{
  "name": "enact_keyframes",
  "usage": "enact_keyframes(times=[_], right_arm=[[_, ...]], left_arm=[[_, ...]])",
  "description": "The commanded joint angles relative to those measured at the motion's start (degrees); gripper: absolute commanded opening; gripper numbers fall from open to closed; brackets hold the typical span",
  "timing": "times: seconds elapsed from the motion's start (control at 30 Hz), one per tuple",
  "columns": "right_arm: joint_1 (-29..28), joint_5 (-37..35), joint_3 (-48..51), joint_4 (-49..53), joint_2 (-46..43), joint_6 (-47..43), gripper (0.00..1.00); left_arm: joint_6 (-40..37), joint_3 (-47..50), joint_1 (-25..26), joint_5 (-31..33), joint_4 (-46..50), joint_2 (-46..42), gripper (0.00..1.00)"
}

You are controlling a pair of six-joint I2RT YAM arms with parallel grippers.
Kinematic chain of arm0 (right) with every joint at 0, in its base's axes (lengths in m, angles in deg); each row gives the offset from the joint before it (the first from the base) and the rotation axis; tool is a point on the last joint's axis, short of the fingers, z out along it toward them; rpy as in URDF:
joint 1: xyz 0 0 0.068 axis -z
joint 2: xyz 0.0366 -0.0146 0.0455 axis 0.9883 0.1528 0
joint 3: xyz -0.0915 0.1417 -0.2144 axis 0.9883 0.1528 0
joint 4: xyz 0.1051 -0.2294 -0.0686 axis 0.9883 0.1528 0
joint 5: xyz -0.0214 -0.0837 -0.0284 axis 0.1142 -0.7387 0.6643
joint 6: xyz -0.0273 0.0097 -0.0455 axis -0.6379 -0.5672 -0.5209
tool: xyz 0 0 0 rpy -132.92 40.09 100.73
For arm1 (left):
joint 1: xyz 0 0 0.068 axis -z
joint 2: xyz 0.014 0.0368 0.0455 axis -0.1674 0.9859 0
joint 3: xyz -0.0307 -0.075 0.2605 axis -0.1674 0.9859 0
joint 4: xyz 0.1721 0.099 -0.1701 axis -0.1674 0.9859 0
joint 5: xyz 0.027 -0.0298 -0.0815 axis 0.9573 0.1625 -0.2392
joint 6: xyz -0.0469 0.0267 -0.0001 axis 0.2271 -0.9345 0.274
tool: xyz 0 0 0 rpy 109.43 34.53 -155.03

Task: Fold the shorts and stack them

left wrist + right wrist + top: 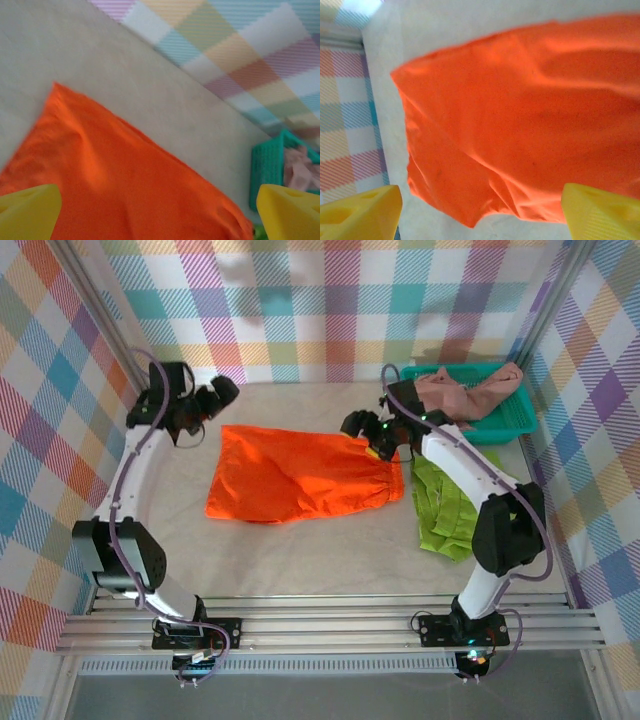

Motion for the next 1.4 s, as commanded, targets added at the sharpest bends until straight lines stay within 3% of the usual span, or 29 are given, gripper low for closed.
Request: enact_keyframes(times=[0.0,0.4,0.77,0.97,1.13,1.27,1.37], right_arm=[[0.7,2.4,5.0,-2.3,1.8,0.7,0.83],[0.7,-1.3,17.4,-3.2,3.0,-1.0,0.84],[0.4,1.4,22.9,-2.1,2.0,-0.8,0.84],[-4.7,4.8,28.2,-0.8,-3.8,0.1,0.84],[-8.0,5.3,30.0,-0.6,-11.3,1.4,0.85],[-7.9,1.5,24.9,2.7,-16.1,-1.9,0.86],[-7.7,-1.4,18.3,4.9,-15.7,-4.9,0.97]], left_arm=[[4.6,12.5,0.5,-7.4,-8.2,1.6,1.0],[2.1,33.5,0.8,-2.3,-16.0,2.3,1.0],[-1.1,42.1,-2.6,9.4,-6.8,-2.8,1.0],[-0.9,45.7,-5.4,14.0,-0.8,-11.5,1.0],[3.7,43.6,-5.5,10.6,0.0,-20.4,1.0],[3.1,38.5,-5.5,6.6,2.7,-23.8,1.0],[3.8,37.0,-5.0,1.5,2.8,-24.9,1.0]])
